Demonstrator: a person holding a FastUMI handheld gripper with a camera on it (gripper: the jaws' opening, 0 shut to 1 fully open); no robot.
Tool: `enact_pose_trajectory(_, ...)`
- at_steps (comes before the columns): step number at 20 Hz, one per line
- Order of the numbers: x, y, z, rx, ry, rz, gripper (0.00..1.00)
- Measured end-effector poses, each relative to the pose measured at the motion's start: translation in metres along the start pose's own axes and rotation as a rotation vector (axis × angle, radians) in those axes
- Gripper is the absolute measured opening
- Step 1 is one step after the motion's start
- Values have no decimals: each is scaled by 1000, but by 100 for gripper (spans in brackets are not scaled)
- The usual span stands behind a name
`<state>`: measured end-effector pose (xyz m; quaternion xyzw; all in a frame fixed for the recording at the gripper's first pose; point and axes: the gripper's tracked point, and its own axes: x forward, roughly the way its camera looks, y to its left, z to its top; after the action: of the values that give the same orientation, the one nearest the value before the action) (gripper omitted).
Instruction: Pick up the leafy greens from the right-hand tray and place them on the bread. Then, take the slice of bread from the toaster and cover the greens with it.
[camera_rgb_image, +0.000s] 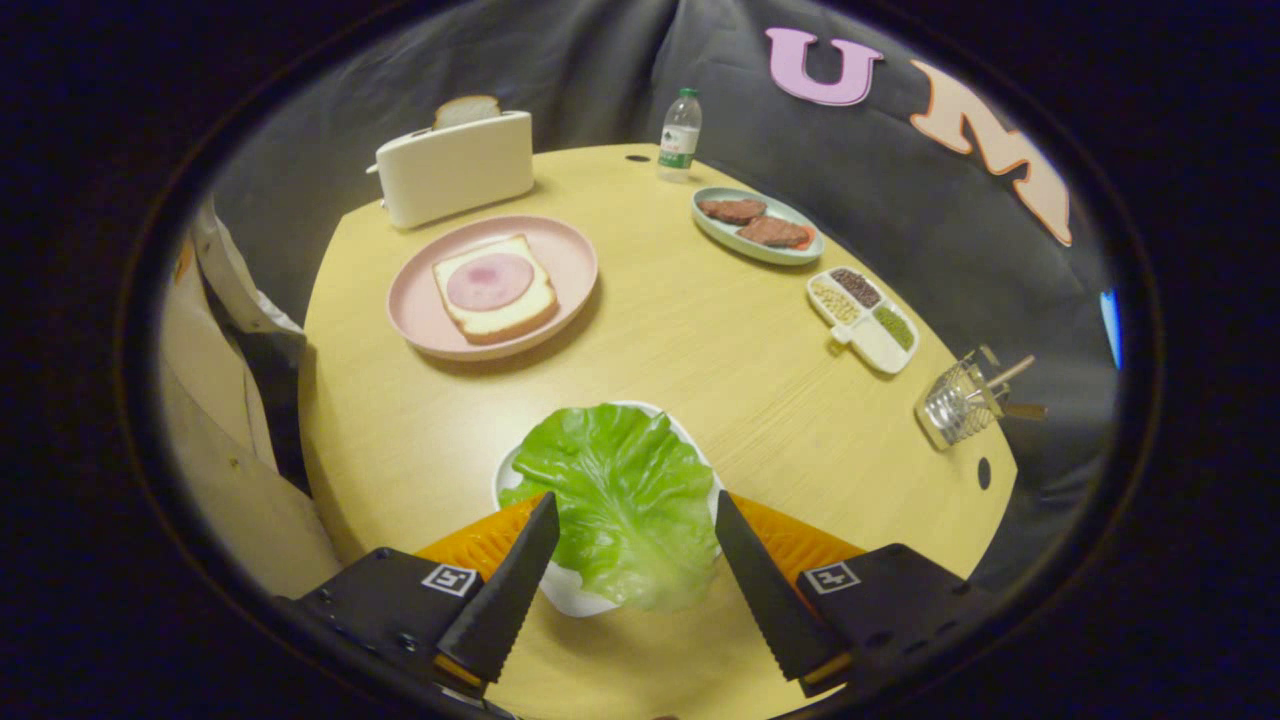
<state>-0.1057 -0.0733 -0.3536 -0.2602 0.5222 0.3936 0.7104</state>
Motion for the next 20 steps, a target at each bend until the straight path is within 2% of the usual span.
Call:
enact_pose_trajectory(7,33,6,-16,-29,85,40,100)
enact_pose_trajectory(8,35,6,-20,-23,98,51,97)
enact_pose_trajectory(11,38,10,-21,40,110,100,82)
enact_pose_trajectory(15,41,2,-23,102,134,79,62)
enact_pose_trajectory(20,40,8,-24,111,160,82,37)
